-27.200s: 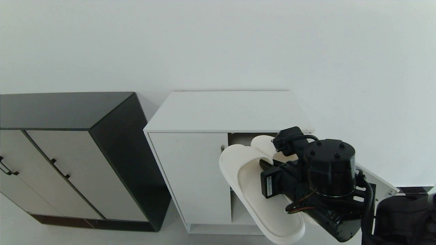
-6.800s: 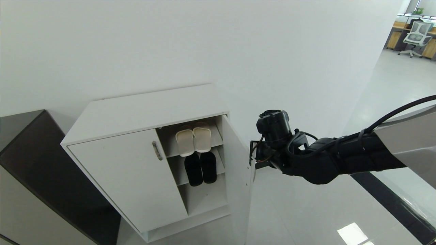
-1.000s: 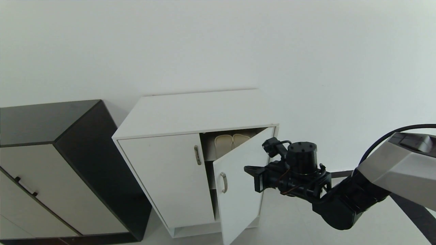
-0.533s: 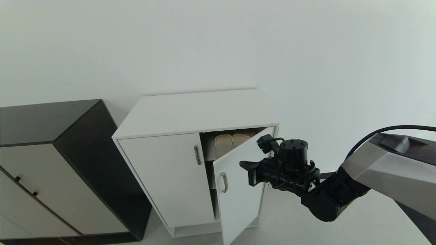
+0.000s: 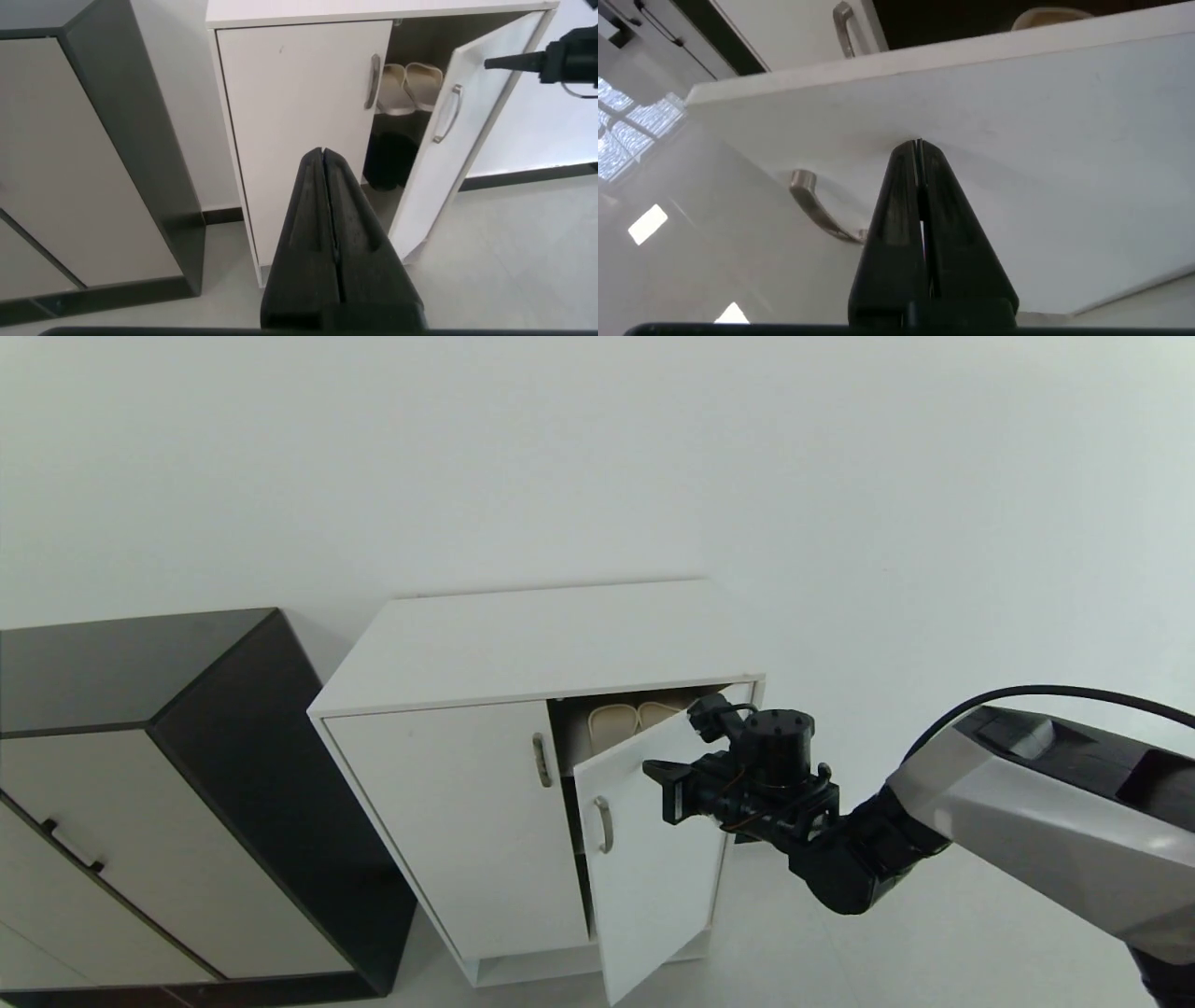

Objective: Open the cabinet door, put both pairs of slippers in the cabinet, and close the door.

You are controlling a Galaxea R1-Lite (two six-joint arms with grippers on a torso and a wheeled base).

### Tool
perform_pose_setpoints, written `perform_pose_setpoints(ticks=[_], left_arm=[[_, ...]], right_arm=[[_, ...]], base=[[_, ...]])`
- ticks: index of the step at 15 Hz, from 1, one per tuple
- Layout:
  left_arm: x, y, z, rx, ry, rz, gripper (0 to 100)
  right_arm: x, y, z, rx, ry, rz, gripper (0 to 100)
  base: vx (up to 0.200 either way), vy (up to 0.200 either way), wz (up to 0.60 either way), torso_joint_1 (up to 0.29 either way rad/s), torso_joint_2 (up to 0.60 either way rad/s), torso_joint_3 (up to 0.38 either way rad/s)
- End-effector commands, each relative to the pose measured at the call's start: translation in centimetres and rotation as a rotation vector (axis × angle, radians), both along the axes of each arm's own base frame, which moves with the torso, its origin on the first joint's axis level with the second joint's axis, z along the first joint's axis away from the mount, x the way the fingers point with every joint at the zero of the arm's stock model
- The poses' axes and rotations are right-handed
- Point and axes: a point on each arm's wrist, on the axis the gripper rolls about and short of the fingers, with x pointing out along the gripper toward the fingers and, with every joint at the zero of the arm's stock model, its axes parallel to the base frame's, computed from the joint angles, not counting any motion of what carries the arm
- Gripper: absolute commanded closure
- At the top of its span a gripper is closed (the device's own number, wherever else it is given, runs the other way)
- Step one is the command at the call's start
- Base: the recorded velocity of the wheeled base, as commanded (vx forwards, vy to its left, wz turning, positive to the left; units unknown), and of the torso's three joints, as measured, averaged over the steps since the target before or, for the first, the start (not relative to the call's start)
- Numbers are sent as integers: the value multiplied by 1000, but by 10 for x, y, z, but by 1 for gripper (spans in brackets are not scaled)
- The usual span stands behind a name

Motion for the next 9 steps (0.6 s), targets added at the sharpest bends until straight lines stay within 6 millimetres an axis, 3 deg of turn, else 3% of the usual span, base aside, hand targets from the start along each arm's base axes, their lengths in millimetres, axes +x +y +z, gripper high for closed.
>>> perform_pose_setpoints(ticks=[1,9], left_arm=[[0,0,0,0,0,0,100],[0,0,0,0,0,0,100]], right_arm=[[13,6,-11,-5,6,-5,100],[59,7,-21,7,-13,-57,100]], base=[[0,0,0,0,0,0],[0,0,0,0,0,0]])
